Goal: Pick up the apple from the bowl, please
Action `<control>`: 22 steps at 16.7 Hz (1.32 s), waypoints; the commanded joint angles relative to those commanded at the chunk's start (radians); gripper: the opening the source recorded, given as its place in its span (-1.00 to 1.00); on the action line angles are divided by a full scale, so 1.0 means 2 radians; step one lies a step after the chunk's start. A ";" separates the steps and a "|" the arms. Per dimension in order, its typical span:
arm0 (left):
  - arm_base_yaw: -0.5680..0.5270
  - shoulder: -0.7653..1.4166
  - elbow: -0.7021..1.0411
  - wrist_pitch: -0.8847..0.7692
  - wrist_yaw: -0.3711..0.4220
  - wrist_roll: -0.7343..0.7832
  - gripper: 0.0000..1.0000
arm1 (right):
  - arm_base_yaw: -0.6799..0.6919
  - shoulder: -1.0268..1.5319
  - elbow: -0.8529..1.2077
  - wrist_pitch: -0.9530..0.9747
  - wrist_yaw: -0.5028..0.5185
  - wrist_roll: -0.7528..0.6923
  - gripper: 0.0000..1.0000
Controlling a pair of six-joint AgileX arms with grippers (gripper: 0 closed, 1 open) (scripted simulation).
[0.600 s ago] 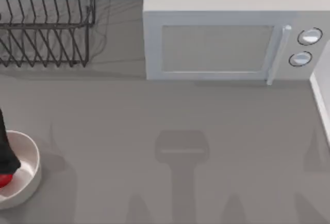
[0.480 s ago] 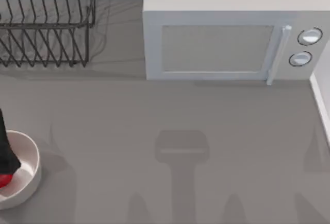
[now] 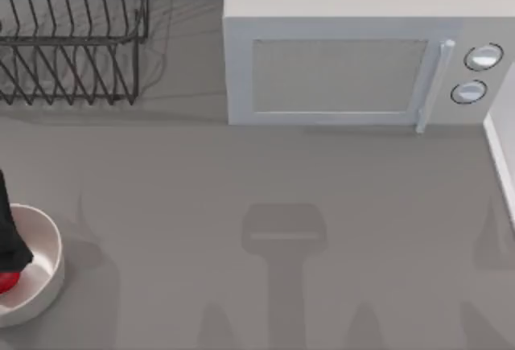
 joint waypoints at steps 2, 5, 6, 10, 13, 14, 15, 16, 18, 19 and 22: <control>0.000 0.000 0.000 0.000 0.000 0.000 1.00 | 0.000 0.000 0.000 0.000 0.000 0.000 1.00; 0.000 0.000 0.000 0.000 0.000 0.000 1.00 | 0.000 0.000 0.000 0.000 0.000 0.000 1.00; 0.000 0.000 0.000 0.000 0.000 0.000 1.00 | 0.000 0.000 0.000 0.000 0.000 0.000 1.00; 0.000 0.000 0.000 0.000 0.000 0.000 1.00 | 0.000 0.000 0.000 0.000 0.000 0.000 1.00; 0.000 0.000 0.000 0.000 0.000 0.000 1.00 | 0.000 0.000 0.000 0.000 0.000 0.000 1.00; 0.000 0.001 0.001 -0.001 0.000 0.000 1.00 | 0.000 0.000 0.000 0.000 0.000 0.000 1.00; 0.000 0.006 0.006 -0.006 0.000 0.000 1.00 | 0.000 0.000 0.000 0.000 0.000 0.000 1.00; -0.001 0.017 0.015 -0.017 0.000 0.000 1.00 | 0.000 0.000 0.000 0.000 0.000 0.000 1.00; -0.002 0.055 0.045 -0.050 0.000 -0.001 1.00 | 0.000 0.000 0.000 0.000 0.000 0.000 1.00; -0.003 0.081 0.065 -0.072 0.000 -0.002 1.00 | 0.000 0.000 0.000 0.000 0.000 0.000 1.00; -0.006 0.190 0.140 -0.154 0.000 -0.004 1.00 | 0.000 0.000 0.000 0.000 0.000 0.000 1.00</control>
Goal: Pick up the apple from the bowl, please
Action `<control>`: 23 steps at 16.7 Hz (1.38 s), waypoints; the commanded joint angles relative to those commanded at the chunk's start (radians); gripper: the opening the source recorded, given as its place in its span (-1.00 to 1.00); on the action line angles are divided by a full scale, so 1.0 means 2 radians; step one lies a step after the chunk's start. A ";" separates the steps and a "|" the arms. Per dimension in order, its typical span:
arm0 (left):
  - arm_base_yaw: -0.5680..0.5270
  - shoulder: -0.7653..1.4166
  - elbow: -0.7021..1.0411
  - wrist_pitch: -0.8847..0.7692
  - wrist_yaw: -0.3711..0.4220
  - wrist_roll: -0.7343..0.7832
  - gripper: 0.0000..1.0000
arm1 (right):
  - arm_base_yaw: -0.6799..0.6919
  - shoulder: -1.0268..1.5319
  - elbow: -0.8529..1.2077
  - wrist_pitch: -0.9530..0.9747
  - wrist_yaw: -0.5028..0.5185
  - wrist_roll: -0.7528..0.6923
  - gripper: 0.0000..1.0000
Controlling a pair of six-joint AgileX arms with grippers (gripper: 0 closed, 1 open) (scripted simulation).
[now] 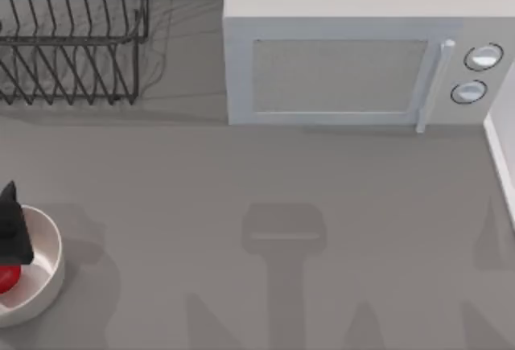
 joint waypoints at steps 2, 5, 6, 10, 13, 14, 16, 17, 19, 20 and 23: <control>-0.003 0.088 0.057 -0.063 0.000 -0.001 1.00 | 0.000 0.000 0.000 0.000 0.000 0.000 1.00; -0.007 0.228 0.146 -0.161 0.000 -0.004 1.00 | 0.000 0.000 0.000 0.000 0.000 0.000 1.00; -0.008 0.274 0.175 -0.193 0.000 -0.005 1.00 | 0.000 0.000 0.000 0.000 0.000 0.000 1.00; -0.012 0.437 0.275 -0.305 0.000 -0.007 1.00 | 0.000 0.000 0.000 0.000 0.000 0.000 1.00; -0.015 0.515 0.325 -0.360 0.000 -0.008 1.00 | 0.000 0.000 0.000 0.000 0.000 0.000 1.00; -0.015 0.530 0.335 -0.371 0.000 -0.009 1.00 | 0.000 0.000 0.000 0.000 0.000 0.000 1.00; -0.016 0.545 0.346 -0.382 0.000 -0.009 1.00 | 0.000 0.000 0.000 0.000 0.000 0.000 1.00; -0.016 0.545 0.346 -0.382 0.000 -0.009 1.00 | 0.000 0.000 0.000 0.000 0.000 0.000 1.00; -0.016 0.545 0.346 -0.382 0.000 -0.009 1.00 | 0.000 0.000 0.000 0.000 0.000 0.000 1.00; -0.013 0.544 0.344 -0.381 0.000 -0.009 1.00 | 0.000 0.000 0.000 0.000 0.000 0.000 1.00; -0.013 0.553 0.331 -0.362 0.000 -0.009 1.00 | 0.000 0.000 0.000 0.000 0.000 0.000 1.00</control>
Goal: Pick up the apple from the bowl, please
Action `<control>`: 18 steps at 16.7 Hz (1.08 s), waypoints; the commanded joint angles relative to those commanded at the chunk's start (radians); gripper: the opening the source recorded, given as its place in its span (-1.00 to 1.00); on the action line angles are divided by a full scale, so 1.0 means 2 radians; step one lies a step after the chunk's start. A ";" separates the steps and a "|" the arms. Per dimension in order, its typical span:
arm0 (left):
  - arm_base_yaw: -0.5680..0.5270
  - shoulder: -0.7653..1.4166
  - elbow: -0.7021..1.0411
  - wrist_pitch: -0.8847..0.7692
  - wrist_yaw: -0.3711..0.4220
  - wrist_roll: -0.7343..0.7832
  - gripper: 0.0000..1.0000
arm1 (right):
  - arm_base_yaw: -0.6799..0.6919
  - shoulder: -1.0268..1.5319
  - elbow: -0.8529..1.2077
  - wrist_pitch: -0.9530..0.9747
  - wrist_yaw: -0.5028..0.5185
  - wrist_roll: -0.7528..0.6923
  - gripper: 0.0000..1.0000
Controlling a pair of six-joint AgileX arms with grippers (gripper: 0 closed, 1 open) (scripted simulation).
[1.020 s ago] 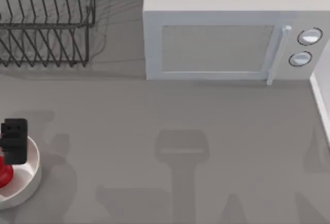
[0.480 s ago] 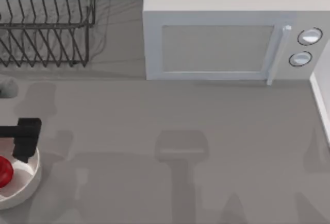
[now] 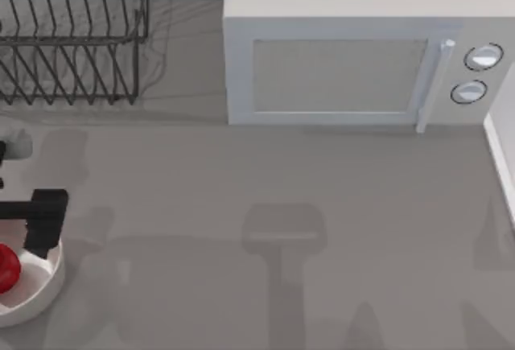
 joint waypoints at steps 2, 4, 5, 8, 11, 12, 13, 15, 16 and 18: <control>0.000 0.016 -0.022 0.039 0.000 0.001 1.00 | 0.000 0.000 0.000 0.000 0.000 0.000 1.00; 0.000 0.035 -0.048 0.090 0.000 0.001 1.00 | 0.000 0.000 0.000 0.000 0.000 0.000 1.00; 0.000 0.044 -0.061 0.115 0.000 0.002 1.00 | 0.000 0.000 0.000 0.000 0.000 0.000 1.00; -0.001 0.065 -0.090 0.160 0.000 0.002 1.00 | 0.000 0.000 0.000 0.000 0.000 0.000 1.00; -0.001 0.068 -0.094 0.164 0.000 0.002 1.00 | 0.000 0.000 0.000 0.000 0.000 0.000 1.00; -0.001 0.068 -0.094 0.164 0.000 0.002 1.00 | 0.000 0.000 0.000 0.000 0.000 0.000 1.00; -0.001 0.068 -0.094 0.164 0.000 0.002 0.85 | 0.000 0.000 0.000 0.000 0.000 0.000 1.00; -0.001 0.068 -0.094 0.164 0.000 0.002 0.55 | 0.000 0.000 0.000 0.000 0.000 0.000 1.00; -0.001 0.068 -0.094 0.164 0.000 0.002 0.40 | 0.000 0.000 0.000 0.000 0.000 0.000 1.00; -0.001 0.068 -0.094 0.164 0.000 0.002 0.10 | 0.000 0.000 0.000 0.000 0.000 0.000 1.00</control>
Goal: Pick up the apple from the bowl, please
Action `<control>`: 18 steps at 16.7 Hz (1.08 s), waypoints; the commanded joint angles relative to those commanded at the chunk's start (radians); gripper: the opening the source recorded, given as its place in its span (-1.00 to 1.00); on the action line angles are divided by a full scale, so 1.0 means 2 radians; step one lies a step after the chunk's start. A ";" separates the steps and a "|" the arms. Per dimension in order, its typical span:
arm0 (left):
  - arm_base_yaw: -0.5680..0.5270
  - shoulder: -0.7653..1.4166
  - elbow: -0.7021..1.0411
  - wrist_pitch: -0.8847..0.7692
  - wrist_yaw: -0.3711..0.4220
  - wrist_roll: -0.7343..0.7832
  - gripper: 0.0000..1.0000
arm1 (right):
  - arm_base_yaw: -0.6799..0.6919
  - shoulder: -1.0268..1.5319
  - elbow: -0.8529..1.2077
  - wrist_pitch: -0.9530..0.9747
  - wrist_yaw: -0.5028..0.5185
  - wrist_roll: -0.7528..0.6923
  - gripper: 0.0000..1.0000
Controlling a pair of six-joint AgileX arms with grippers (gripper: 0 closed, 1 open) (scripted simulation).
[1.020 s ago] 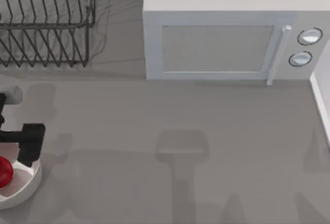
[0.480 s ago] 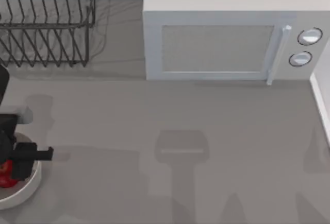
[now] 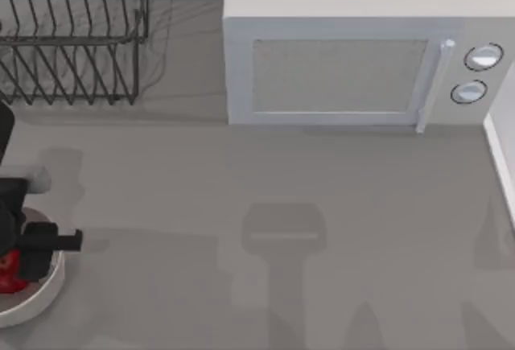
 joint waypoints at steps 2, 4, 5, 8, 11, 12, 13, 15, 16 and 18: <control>0.000 0.000 0.000 0.000 0.000 0.000 -0.21 | 0.000 0.000 0.000 0.000 0.000 0.000 1.00; 0.000 0.000 0.000 0.000 0.000 0.000 -0.51 | 0.000 0.000 0.000 0.000 0.000 0.000 1.00; 0.000 0.000 0.000 0.000 0.000 0.000 -0.66 | 0.000 0.000 0.000 0.000 0.000 0.000 1.00; 0.000 0.000 0.000 0.000 0.000 0.000 -1.00 | 0.000 0.000 0.000 0.000 0.000 0.000 1.00; 0.000 0.000 0.000 0.000 0.000 0.000 -1.00 | 0.000 0.000 0.000 0.000 0.000 0.000 1.00; 0.000 0.000 0.000 0.000 0.000 0.000 -1.00 | 0.000 0.000 0.000 0.000 0.000 0.000 1.00; 0.000 0.000 0.000 0.000 0.000 0.000 -1.00 | 0.000 0.000 0.000 0.000 0.000 0.000 1.00; 0.000 0.000 0.000 0.000 0.000 0.000 -1.00 | 0.000 0.000 0.000 0.000 0.000 0.000 1.00; 0.002 -0.013 0.007 -0.008 -0.005 0.005 -1.00 | 0.000 0.000 0.000 0.000 0.000 0.000 1.00; 0.002 -0.012 0.013 -0.015 -0.005 0.005 -1.00 | 0.000 0.000 0.000 0.000 0.000 0.000 1.00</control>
